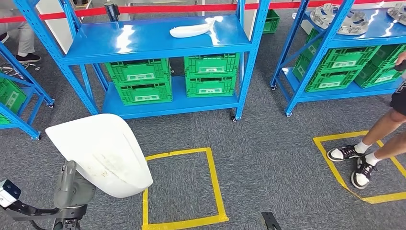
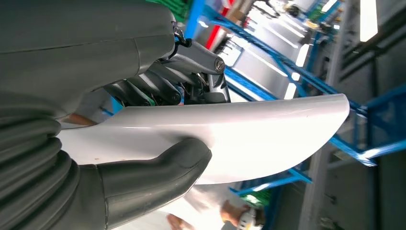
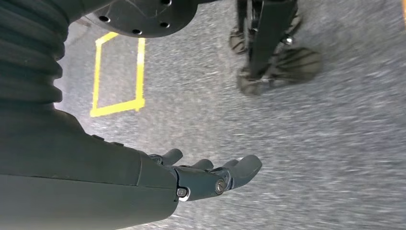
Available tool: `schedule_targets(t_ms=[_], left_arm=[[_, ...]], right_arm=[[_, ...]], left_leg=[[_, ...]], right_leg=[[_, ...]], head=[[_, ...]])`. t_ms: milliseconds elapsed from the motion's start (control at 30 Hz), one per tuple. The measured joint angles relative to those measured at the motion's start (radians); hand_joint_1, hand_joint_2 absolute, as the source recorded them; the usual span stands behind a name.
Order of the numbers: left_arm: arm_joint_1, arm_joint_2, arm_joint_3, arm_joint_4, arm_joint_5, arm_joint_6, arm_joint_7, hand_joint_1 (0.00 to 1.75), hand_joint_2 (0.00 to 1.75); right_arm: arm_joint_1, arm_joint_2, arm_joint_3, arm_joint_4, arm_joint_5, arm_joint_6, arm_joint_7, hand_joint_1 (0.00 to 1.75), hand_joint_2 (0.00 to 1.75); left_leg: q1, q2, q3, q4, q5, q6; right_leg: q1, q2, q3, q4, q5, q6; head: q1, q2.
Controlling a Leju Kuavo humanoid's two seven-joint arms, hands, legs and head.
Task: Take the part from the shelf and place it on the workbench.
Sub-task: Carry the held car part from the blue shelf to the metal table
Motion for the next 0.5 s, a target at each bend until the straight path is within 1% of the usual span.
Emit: schedule_targets(t_ms=[33,67,100,133,167,200,233,267,300,333,367,400,433,467,500], left_arm=[[0.014,0.002,0.000,-0.012,-0.009,0.007,0.008,1.75,1.75],[0.028,0.004,0.001,-0.026,-0.015,0.013,0.017,1.75,1.75],[0.041,0.007,0.001,-0.041,-0.017,0.018,0.025,1.75,1.75],[0.052,0.011,0.002,-0.054,-0.014,0.021,0.034,1.75,1.75],[0.060,0.016,0.002,-0.067,-0.010,0.024,0.043,1.75,1.75],[0.064,0.021,0.002,-0.078,-0.006,0.026,0.051,1.75,1.75],[0.064,0.027,0.003,-0.087,-0.003,0.027,0.057,1.75,1.75],[0.063,0.033,0.003,-0.094,-0.002,0.029,0.061,1.75,1.75],[0.062,0.041,0.003,-0.100,-0.003,0.031,0.061,1.75,1.75],[0.062,0.050,0.003,-0.105,-0.005,0.033,0.058,1.75,1.75],[0.062,0.060,0.003,-0.109,-0.007,0.036,0.053,1.75,1.75],[0.063,0.070,0.003,-0.113,-0.008,0.038,0.047,1.75,1.75],[0.063,0.079,0.003,-0.117,-0.007,0.039,0.040,1.75,1.75],[0.065,0.088,0.003,-0.120,-0.004,0.039,0.034,1.75,1.75],[0.067,0.097,0.003,-0.123,-0.001,0.039,0.029,1.75,1.75]], right_arm=[[0.000,0.002,-0.004,0.000,-0.004,0.000,0.006,0.00,1.75],[0.001,0.006,-0.008,0.000,-0.012,0.002,0.007,0.00,1.75],[0.002,0.009,-0.014,0.000,-0.022,0.004,0.004,0.00,1.75],[0.001,0.013,-0.021,0.000,-0.034,0.006,-0.003,0.00,1.75],[0.001,0.018,-0.029,0.000,-0.048,0.008,-0.011,0.00,1.75],[0.001,0.023,-0.037,0.000,-0.059,0.008,-0.018,0.00,1.75],[0.001,0.029,-0.045,0.000,-0.068,0.008,-0.023,0.00,1.75],[0.001,0.034,-0.053,0.000,-0.073,0.007,-0.026,0.00,1.75],[0.001,0.040,-0.058,0.000,-0.075,0.008,-0.029,0.00,1.75],[0.001,0.044,-0.062,0.000,-0.075,0.011,-0.035,0.00,1.75],[0.001,0.048,-0.065,0.000,-0.073,0.016,-0.043,0.00,1.75],[0.001,0.050,-0.066,0.000,-0.069,0.023,-0.054,0.00,1.75],[0.001,0.052,-0.067,0.000,-0.064,0.031,-0.064,0.00,1.75],[0.001,0.053,-0.067,0.000,-0.058,0.037,-0.074,0.00,1.75],[0.001,0.054,-0.067,0.000,-0.052,0.043,-0.080,0.00,1.75]], left_leg=[[0.000,0.001,-0.019,0.005,0.012,-0.002],[0.001,0.002,-0.040,0.011,0.023,-0.005],[0.002,0.002,-0.059,0.020,0.032,-0.008],[0.002,0.002,-0.076,0.028,0.039,-0.013],[0.001,0.002,-0.089,0.036,0.046,-0.019],[0.000,0.002,-0.097,0.041,0.054,-0.025],[0.000,0.002,-0.101,0.041,0.063,-0.031],[0.001,0.002,-0.103,0.039,0.073,-0.038],[0.002,0.001,-0.106,0.036,0.080,-0.045],[0.003,0.000,-0.113,0.041,0.071,-0.051],[0.005,-0.002,-0.123,0.060,0.044,-0.057],[0.006,-0.003,-0.135,0.099,-0.001,-0.062],[0.007,-0.004,-0.149,0.156,-0.056,-0.067],[0.008,-0.005,-0.160,0.221,-0.100,-0.070],[0.008,-0.005,-0.164,0.277,-0.125,-0.072]], right_leg=[[0.000,0.000,0.010,0.028,0.010,0.001],[0.000,0.000,0.037,0.020,0.037,0.000],[-0.001,0.000,0.084,-0.027,0.063,-0.001],[-0.001,0.001,0.140,-0.097,0.069,-0.004],[0.001,0.002,0.193,-0.174,0.059,-0.009],[0.003,0.004,0.229,-0.234,0.043,-0.016],[0.005,0.005,0.244,-0.266,0.028,-0.023],[0.008,0.006,0.244,-0.279,0.027,-0.033],[0.007,0.004,0.236,-0.279,0.036,-0.041],[0.006,0.002,0.227,-0.280,0.048,-0.051],[0.004,0.000,0.217,-0.283,0.060,-0.060],[0.003,-0.002,0.204,-0.284,0.073,-0.067],[0.004,-0.003,0.190,-0.284,0.084,-0.071],[0.006,-0.003,0.175,-0.283,0.096,-0.073],[0.007,-0.004,0.161,-0.281,0.107,-0.073]], head=[[0.000,0.000],[0.000,0.000],[0.000,0.000],[0.000,0.000],[0.000,0.000],[0.000,0.000],[0.001,0.000],[0.001,0.000],[0.002,0.000],[0.001,0.000],[0.000,0.000],[-0.001,0.000],[-0.002,0.000],[-0.003,0.000],[-0.003,0.000]])
